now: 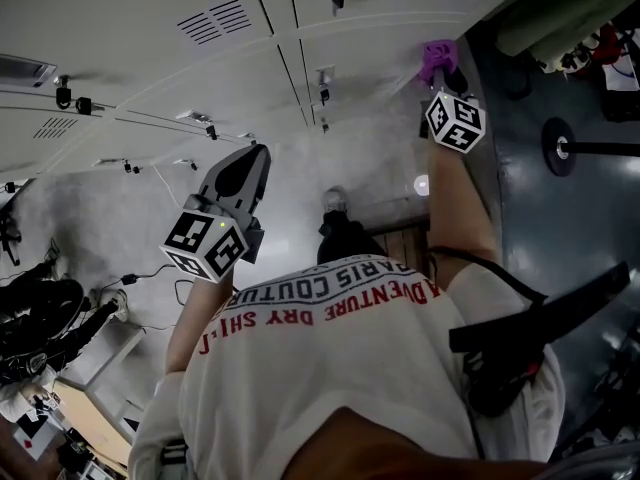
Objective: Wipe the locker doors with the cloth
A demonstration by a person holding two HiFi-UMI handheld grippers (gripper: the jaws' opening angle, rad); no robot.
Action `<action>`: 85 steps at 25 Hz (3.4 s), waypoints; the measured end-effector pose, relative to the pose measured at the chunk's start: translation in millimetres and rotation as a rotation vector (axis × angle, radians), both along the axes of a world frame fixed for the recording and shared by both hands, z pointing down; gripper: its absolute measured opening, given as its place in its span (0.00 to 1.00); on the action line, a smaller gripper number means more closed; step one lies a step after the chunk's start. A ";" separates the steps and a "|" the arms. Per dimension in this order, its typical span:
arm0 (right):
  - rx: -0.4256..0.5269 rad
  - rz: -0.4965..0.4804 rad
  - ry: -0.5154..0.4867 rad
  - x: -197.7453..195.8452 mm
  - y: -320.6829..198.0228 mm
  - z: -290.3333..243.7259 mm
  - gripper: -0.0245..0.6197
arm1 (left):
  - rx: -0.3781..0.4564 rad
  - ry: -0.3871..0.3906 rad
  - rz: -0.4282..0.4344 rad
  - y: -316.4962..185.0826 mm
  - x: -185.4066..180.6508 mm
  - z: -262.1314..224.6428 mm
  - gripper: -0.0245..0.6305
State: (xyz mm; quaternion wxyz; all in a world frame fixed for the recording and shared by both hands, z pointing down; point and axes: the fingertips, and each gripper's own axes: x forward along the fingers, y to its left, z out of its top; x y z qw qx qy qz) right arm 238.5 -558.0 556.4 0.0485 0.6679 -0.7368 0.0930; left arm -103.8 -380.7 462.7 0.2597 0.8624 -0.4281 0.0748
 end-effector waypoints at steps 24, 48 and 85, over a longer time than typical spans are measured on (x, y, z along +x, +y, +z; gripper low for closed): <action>0.003 -0.356 -0.104 -173.6 75.9 16.9 0.12 | -0.013 0.008 -0.024 4.9 -9.5 7.7 0.04; -0.101 -0.448 -0.038 -227.1 34.0 87.0 0.12 | -0.050 -0.002 -0.034 -4.9 -10.3 31.0 0.04; -0.098 -0.077 0.019 -20.6 10.4 86.5 0.12 | -0.062 -0.014 0.040 -12.8 26.2 45.2 0.04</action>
